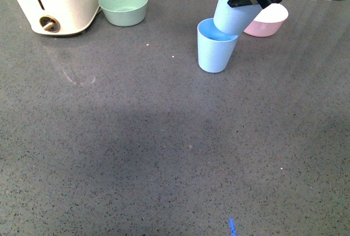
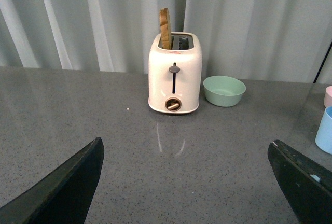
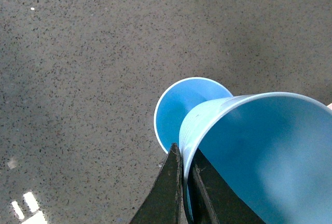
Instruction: Stack blue cups with both arms
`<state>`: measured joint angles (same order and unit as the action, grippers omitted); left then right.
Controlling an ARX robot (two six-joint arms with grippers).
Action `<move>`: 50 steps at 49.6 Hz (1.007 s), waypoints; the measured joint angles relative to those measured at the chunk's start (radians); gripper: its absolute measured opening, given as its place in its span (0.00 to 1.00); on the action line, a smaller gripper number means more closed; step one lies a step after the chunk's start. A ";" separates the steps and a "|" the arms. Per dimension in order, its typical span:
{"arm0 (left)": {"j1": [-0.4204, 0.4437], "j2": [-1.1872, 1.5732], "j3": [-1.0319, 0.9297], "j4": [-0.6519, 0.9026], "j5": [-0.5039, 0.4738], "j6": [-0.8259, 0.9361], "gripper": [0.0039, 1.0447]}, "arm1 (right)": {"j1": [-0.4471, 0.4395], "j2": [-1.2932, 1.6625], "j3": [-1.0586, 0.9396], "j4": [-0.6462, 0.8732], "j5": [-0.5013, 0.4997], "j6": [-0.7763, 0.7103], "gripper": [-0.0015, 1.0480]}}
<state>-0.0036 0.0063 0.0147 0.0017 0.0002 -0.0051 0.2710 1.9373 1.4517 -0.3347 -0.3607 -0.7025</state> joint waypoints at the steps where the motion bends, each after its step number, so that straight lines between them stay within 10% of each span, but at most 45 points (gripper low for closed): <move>1: 0.000 0.000 0.000 0.000 0.000 0.000 0.92 | 0.002 0.004 0.000 0.000 0.002 0.000 0.02; 39: 0.000 0.000 0.000 0.000 0.000 0.000 0.92 | 0.024 0.050 0.008 0.028 0.017 0.012 0.02; 50: 0.000 0.000 0.000 0.000 0.000 0.000 0.92 | 0.022 0.049 0.006 0.057 0.014 0.033 0.34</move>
<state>-0.0036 0.0063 0.0147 0.0017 0.0002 -0.0051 0.2932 1.9865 1.4582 -0.2779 -0.3470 -0.6693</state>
